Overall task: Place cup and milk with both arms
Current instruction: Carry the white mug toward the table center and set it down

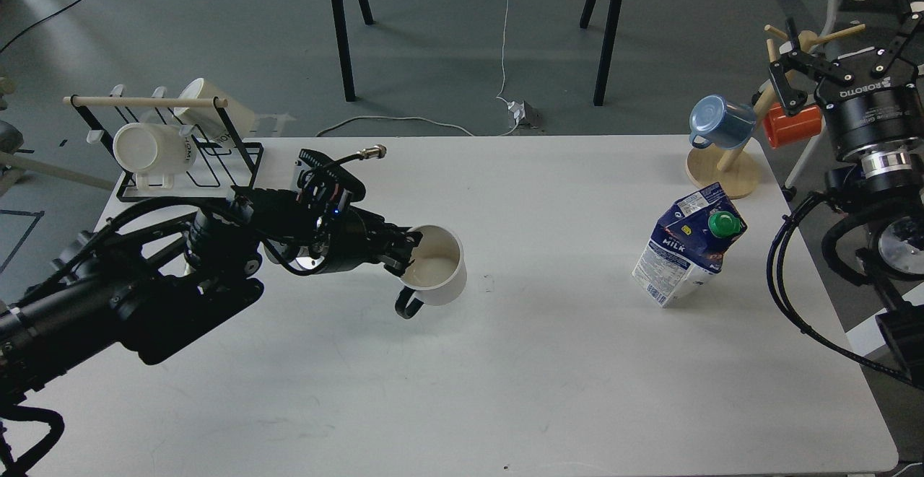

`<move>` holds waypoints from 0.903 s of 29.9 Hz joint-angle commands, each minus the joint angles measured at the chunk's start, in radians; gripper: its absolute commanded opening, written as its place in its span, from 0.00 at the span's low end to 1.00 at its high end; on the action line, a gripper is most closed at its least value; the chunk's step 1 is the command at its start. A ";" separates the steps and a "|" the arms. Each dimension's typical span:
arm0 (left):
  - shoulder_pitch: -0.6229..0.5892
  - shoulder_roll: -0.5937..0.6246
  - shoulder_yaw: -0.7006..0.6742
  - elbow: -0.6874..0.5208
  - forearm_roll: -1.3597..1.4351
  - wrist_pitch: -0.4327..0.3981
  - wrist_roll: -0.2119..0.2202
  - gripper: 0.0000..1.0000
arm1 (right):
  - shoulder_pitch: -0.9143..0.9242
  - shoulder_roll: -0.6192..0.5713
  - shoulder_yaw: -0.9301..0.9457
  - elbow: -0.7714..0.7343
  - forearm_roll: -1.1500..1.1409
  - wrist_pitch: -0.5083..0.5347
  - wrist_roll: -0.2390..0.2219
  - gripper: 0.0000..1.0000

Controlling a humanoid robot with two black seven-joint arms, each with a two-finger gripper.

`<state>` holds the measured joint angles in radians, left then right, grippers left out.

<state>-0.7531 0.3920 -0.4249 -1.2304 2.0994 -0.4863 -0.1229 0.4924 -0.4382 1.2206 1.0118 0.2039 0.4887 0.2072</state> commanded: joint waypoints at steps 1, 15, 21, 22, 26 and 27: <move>0.003 -0.103 0.000 0.029 0.082 -0.002 0.005 0.00 | 0.058 0.007 -0.030 -0.039 0.000 0.000 0.001 0.99; 0.014 -0.213 0.023 0.104 0.082 -0.002 0.006 0.10 | 0.048 0.036 -0.035 -0.042 -0.004 0.000 0.001 0.99; 0.012 -0.219 0.023 0.134 0.082 -0.002 0.006 0.14 | -0.004 0.027 -0.032 -0.032 -0.003 0.000 0.001 0.99; 0.014 -0.219 0.022 0.134 0.082 -0.002 0.005 0.15 | -0.014 0.026 -0.030 -0.032 -0.001 0.000 0.001 0.99; 0.014 -0.216 0.014 0.131 0.082 -0.002 -0.003 0.34 | -0.047 0.023 -0.017 -0.015 0.002 0.000 0.001 0.99; 0.014 -0.211 0.011 0.129 0.082 -0.002 -0.004 0.46 | -0.058 0.023 -0.012 -0.007 0.002 0.000 0.001 0.99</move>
<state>-0.7395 0.1745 -0.4047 -1.0980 2.1817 -0.4888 -0.1206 0.4616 -0.4144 1.1978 0.9887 0.2038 0.4887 0.2086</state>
